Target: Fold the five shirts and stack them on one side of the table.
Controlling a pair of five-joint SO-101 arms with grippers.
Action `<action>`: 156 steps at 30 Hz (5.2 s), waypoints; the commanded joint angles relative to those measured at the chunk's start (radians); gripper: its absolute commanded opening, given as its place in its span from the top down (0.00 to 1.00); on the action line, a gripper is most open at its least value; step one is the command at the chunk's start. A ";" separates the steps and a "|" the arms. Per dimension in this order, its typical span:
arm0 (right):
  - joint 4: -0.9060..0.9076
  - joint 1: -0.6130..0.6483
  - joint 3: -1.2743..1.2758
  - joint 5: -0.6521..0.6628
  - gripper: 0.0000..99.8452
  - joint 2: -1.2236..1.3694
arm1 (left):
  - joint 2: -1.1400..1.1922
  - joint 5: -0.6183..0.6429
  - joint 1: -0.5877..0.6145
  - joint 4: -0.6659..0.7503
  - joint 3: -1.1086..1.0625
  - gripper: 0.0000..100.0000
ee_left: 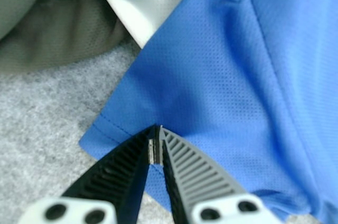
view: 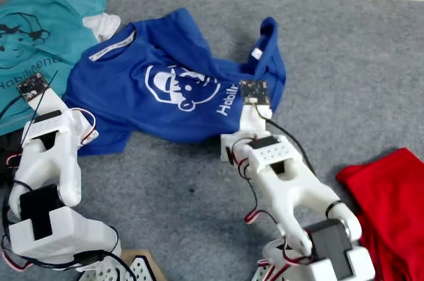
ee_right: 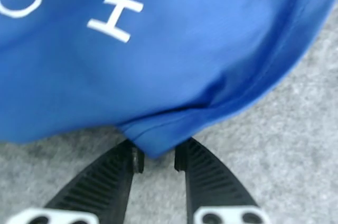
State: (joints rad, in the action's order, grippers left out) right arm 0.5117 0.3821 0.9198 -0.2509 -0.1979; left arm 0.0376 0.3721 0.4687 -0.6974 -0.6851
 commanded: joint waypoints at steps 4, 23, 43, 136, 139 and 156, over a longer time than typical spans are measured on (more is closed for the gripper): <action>0.033 -0.025 -0.077 0.012 0.99 0.001 | -0.016 0.011 -0.005 0.014 -0.002 0.99; 0.242 -0.189 0.013 0.005 0.99 -0.377 | -0.016 0.011 -0.005 0.017 -0.002 0.99; 0.506 -0.398 0.165 0.253 0.98 -0.567 | -0.018 0.011 -0.005 0.017 -0.001 0.99; 0.519 -0.302 0.239 0.258 0.77 -0.657 | -0.429 -0.172 0.021 -0.436 -0.147 0.99; 0.515 -0.277 0.257 0.258 0.77 -0.661 | -0.622 -0.172 0.028 -0.439 -0.232 0.99; 0.394 -0.165 0.286 0.204 0.77 -0.656 | -0.754 -0.192 0.070 -0.623 -0.145 0.99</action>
State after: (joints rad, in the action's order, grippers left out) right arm 0.9398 0.1887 1.2129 -0.0222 -0.8362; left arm -0.7864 0.1895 0.5194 -1.3449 -0.8784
